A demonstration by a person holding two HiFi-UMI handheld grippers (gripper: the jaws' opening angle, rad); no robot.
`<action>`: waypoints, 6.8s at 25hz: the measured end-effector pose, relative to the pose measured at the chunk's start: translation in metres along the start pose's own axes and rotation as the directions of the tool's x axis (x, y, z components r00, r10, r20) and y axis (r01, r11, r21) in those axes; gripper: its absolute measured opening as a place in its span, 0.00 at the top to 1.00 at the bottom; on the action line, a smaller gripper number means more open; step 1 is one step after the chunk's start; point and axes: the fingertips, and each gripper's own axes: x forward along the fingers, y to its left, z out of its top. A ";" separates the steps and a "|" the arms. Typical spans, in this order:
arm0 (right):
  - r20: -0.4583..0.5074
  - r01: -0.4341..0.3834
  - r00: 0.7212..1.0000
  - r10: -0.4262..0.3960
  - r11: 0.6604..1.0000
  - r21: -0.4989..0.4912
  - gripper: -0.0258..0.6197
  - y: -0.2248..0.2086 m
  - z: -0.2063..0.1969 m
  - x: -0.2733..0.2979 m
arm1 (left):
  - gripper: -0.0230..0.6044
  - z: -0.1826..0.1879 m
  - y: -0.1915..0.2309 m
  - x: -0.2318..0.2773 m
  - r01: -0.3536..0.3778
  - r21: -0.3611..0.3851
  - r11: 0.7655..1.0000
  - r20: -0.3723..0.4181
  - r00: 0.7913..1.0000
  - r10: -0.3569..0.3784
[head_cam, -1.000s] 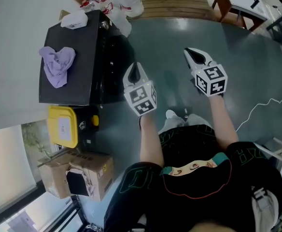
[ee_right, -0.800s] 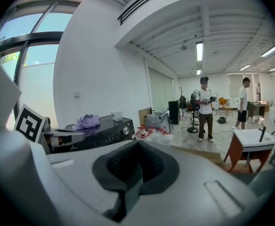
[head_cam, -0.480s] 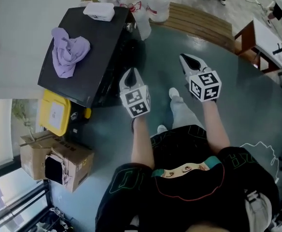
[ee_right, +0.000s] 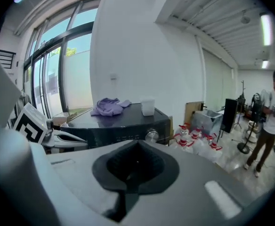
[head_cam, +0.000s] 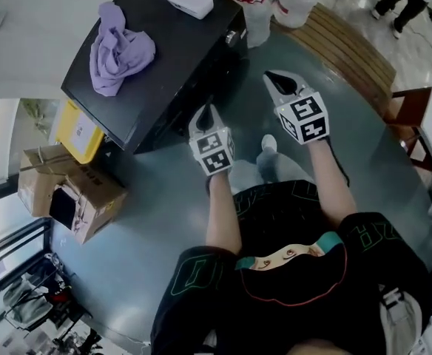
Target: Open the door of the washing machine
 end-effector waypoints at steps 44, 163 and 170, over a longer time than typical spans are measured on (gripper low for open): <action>-0.603 -0.624 0.776 0.185 0.089 -0.776 0.69 0.175 -0.137 0.198 | 0.70 -0.250 0.164 0.067 -0.173 -0.027 0.985 -0.521 0.843 0.134; -0.780 -0.706 0.435 0.450 -0.367 -0.605 0.72 -0.127 -0.214 -0.063 | 0.95 -0.235 -0.377 0.005 -0.661 -0.615 0.429 -0.472 0.745 0.472; -0.500 -0.863 0.466 0.730 0.251 -0.437 0.96 -0.102 -0.125 -0.096 | 0.95 -0.117 -0.319 -0.061 -0.570 -0.653 0.499 -0.200 0.765 0.612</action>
